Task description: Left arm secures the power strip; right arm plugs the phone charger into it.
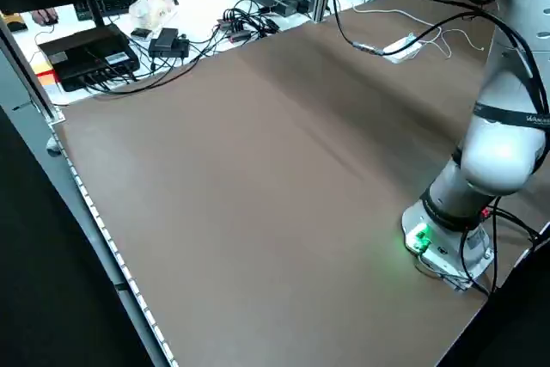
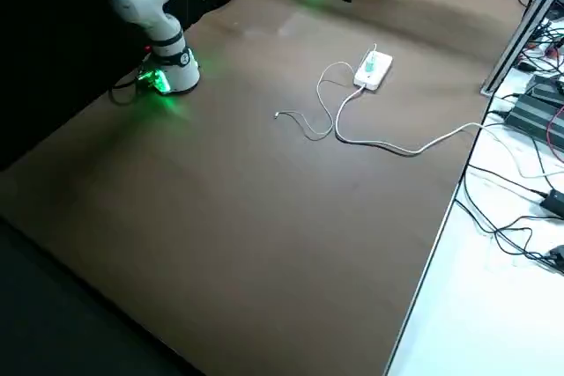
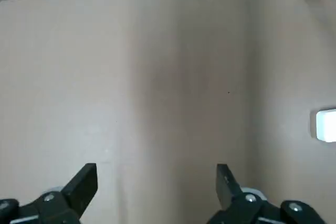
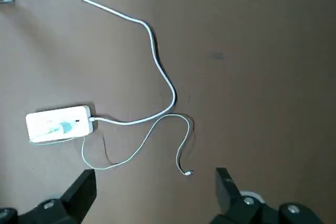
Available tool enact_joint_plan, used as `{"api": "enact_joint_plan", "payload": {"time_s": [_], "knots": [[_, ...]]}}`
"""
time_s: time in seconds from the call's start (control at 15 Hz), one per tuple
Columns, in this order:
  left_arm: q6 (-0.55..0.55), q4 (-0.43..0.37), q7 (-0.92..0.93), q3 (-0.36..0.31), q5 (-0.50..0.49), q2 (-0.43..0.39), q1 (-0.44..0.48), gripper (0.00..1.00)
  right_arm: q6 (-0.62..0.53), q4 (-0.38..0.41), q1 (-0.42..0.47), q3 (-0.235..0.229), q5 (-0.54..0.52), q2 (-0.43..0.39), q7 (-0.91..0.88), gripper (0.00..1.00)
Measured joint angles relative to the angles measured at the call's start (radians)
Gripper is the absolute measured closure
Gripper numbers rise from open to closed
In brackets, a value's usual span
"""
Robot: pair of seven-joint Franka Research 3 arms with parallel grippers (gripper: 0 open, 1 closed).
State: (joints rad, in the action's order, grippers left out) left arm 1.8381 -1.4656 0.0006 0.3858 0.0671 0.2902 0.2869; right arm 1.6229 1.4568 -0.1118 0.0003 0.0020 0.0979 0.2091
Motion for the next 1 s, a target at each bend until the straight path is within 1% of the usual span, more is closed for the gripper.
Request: {"api": "enact_joint_plan", "payload": {"time_s": [0.13, 0.2, 0.27, 0.33, 0.53, 0.6, 0.67, 0.8, 0.93, 1.0], "knots": [[-0.046, 0.033, -0.01, -0.009, -0.004, -0.004, 0.001, 0.0, 0.0, 0.0, 0.001, -0.002, 0.0, 0.0, 0.0, 0.0], [-0.072, 0.047, -0.011, -0.03, -0.004, -0.014, -0.009, 0.0, 0.0, 0.0, 0.002, -0.002, 0.0, 0.0, 0.0, 0.0], [-0.099, 0.057, -0.011, -0.075, -0.004, -0.03, -0.042, 0.0, 0.0, 0.0, 0.003, -0.002, 0.0, 0.0, 0.0, 0.0], [-0.127, 0.063, -0.011, -0.146, -0.004, -0.051, -0.102, 0.0, 0.0, 0.0, 0.003, -0.003, 0.0, 0.0, 0.0, 0.0], [-0.201, 0.072, -0.011, -0.413, -0.004, -0.119, -0.34, 0.0, 0.0, 0.0, 0.006, -0.003, 0.0, 0.0, 0.0, 0.0], [-0.231, 0.073, -0.015, -0.505, -0.005, -0.163, -0.424, 0.0, 0.0, 0.001, 0.008, -0.004, 0.0, 0.0, 0.0, 0.0], [-0.24, 0.073, -0.018, -0.517, -0.007, -0.184, -0.437, 0.0, 0.0, 0.001, 0.008, -0.004, 0.0, 0.0, 0.0, 0.0], [-0.251, 0.072, -0.026, -0.516, -0.013, -0.21, -0.442, 0.0, 0.0, 0.001, 0.008, -0.004, 0.0, 0.0, 0.0, 0.0], [-0.252, 0.067, -0.031, -0.488, -0.013, -0.215, -0.431, 0.0, 0.0, 0.001, 0.008, -0.004, 0.0, 0.0, 0.0, 0.0], [-0.252, 0.059, -0.049, -0.454, -0.013, -0.215, -0.413, 0.0, 0.0, 0.001, 0.008, -0.004, 0.0, 0.0, 0.0, 0.0]]}}
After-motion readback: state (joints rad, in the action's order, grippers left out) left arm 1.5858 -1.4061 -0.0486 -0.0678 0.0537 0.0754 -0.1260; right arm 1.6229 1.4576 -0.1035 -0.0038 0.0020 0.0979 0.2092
